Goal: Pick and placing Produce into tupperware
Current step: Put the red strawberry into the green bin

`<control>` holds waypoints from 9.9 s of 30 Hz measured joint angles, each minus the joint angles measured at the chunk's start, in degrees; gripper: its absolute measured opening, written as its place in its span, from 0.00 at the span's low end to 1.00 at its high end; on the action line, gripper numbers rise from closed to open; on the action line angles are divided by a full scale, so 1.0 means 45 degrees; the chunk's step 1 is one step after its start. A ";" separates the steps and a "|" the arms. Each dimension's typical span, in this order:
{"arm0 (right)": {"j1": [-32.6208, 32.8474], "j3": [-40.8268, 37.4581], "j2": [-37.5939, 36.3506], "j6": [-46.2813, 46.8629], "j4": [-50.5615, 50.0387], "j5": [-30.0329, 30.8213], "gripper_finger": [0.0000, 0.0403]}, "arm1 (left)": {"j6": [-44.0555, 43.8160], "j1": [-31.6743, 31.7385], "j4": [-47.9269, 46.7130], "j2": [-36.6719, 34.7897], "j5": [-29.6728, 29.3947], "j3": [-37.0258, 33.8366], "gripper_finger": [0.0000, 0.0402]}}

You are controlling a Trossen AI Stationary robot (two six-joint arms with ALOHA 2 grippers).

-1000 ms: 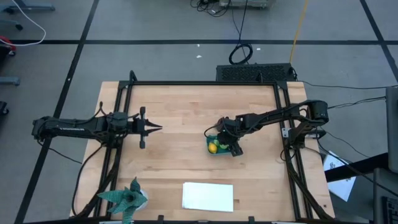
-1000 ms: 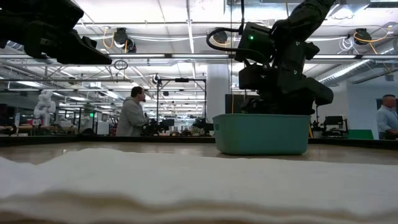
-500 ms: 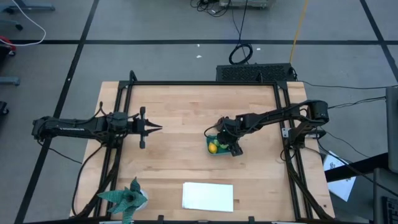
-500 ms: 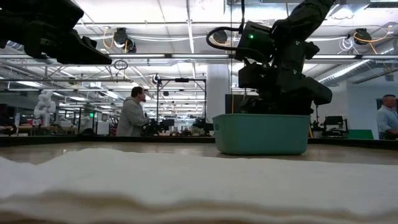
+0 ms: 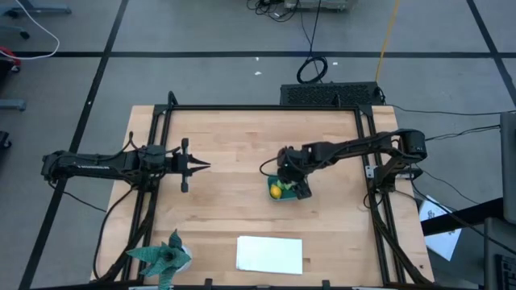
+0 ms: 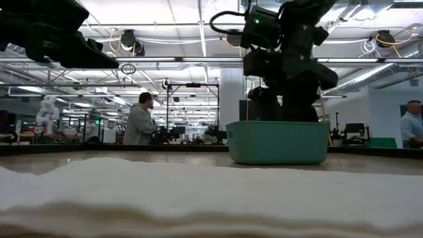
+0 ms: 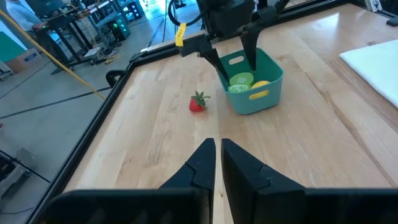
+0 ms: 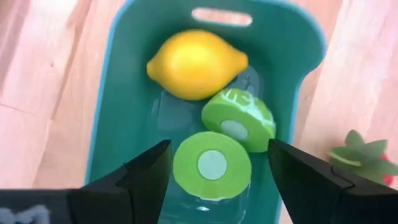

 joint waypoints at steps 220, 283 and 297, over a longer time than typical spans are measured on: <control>-0.2001 -1.3219 -1.3440 0.4346 1.5171 -0.0072 0.00 | -0.0163 0.5541 -0.7513 1.9267 0.6974 2.0696 0.08; -0.2001 -1.3219 -1.2857 0.4223 1.4930 -0.0066 0.00 | 1.0850 0.1962 -1.0409 2.2578 0.1955 2.2270 0.78; -0.2001 -1.3219 -1.2857 0.3877 1.5076 -0.0065 0.00 | 1.2425 0.2142 -1.0182 2.2544 0.1682 2.2090 0.79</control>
